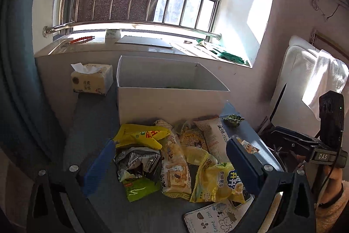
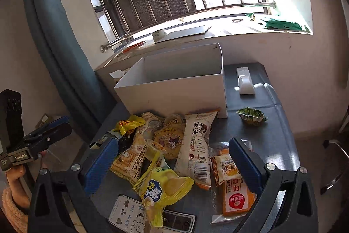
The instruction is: Organize snacks
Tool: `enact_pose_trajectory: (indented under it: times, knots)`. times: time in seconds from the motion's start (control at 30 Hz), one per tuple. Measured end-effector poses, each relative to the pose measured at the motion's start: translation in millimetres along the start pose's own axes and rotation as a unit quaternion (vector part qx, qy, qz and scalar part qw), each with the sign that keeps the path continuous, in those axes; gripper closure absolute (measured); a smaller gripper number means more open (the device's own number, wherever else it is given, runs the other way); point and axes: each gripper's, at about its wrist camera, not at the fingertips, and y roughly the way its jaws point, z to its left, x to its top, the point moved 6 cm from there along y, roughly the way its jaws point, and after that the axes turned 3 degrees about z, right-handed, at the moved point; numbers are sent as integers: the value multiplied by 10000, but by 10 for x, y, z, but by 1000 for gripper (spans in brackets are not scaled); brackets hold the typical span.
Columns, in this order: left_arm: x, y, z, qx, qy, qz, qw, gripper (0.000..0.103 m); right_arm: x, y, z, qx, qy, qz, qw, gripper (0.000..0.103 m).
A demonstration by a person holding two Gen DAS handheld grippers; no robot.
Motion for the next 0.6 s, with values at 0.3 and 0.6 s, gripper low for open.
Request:
enact_pose_trajectory:
  times: [0.3, 0.6]
  knots:
    - [-664, -81, -12, -230, -606, 371, 9972, 0, -633, -72, -460, -335, 692, 224, 9968, 0]
    - [-656, -85, 32, -215, -627, 376, 9971, 0, -549, 217, -738, -832, 457, 525, 9941, 0]
